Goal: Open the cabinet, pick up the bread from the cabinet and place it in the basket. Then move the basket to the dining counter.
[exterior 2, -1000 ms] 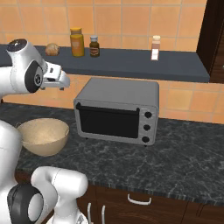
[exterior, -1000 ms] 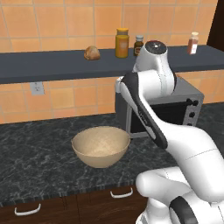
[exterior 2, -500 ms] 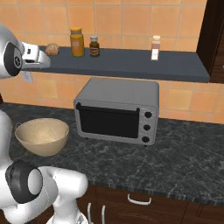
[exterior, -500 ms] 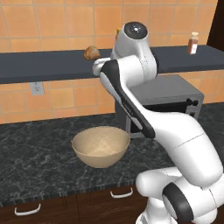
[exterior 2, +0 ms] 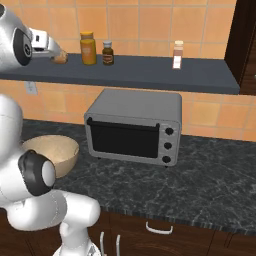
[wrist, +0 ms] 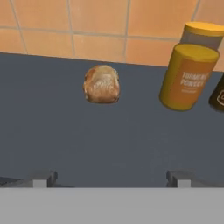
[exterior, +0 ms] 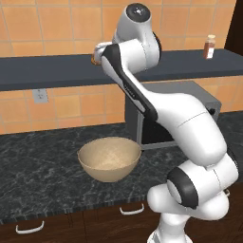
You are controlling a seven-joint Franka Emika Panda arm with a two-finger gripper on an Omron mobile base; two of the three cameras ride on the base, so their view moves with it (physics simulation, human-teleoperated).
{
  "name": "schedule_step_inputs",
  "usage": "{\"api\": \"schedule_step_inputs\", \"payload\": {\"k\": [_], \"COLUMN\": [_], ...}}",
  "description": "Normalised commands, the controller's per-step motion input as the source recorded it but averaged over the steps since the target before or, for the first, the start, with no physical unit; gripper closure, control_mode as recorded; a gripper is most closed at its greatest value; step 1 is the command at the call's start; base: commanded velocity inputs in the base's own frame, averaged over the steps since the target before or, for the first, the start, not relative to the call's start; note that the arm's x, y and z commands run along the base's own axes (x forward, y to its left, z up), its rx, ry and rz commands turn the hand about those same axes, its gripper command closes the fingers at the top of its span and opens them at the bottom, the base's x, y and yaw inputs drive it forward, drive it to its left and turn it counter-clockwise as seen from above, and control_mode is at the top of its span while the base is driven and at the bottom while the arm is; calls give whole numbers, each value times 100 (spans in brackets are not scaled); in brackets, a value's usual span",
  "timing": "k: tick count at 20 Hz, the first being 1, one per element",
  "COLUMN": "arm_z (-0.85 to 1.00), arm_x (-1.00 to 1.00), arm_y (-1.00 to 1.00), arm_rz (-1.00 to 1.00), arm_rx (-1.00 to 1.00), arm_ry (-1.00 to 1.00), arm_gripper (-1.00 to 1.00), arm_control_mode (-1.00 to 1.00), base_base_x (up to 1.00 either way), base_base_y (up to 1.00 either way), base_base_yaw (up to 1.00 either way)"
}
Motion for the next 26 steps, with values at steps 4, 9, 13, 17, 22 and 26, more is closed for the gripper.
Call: {"api": "schedule_step_inputs", "payload": {"k": [4, 9, 13, 17, 22, 26], "arm_z": [-26, -21, 0, 1, 0, 0], "arm_x": [63, 46, 42, 45, 40, 29], "arm_y": [2, 4, 25, 32, 3, 0], "arm_rz": [5, 6, 1, 0, 0, 0], "arm_rx": [0, 0, 0, 0, 0, 0], "arm_ry": [-2, -9, -3, 0, 0, 0], "arm_gripper": [-100, -100, -100, -100, -100, -100], "arm_control_mode": [-100, -100, -100, -100, -100, -100], "base_base_x": [0, 0, 0, 0, 0, 0], "base_base_y": [0, 0, 0, 0, 0, 0], "base_base_yaw": [0, 0, 0, 0, 0, 0]}}
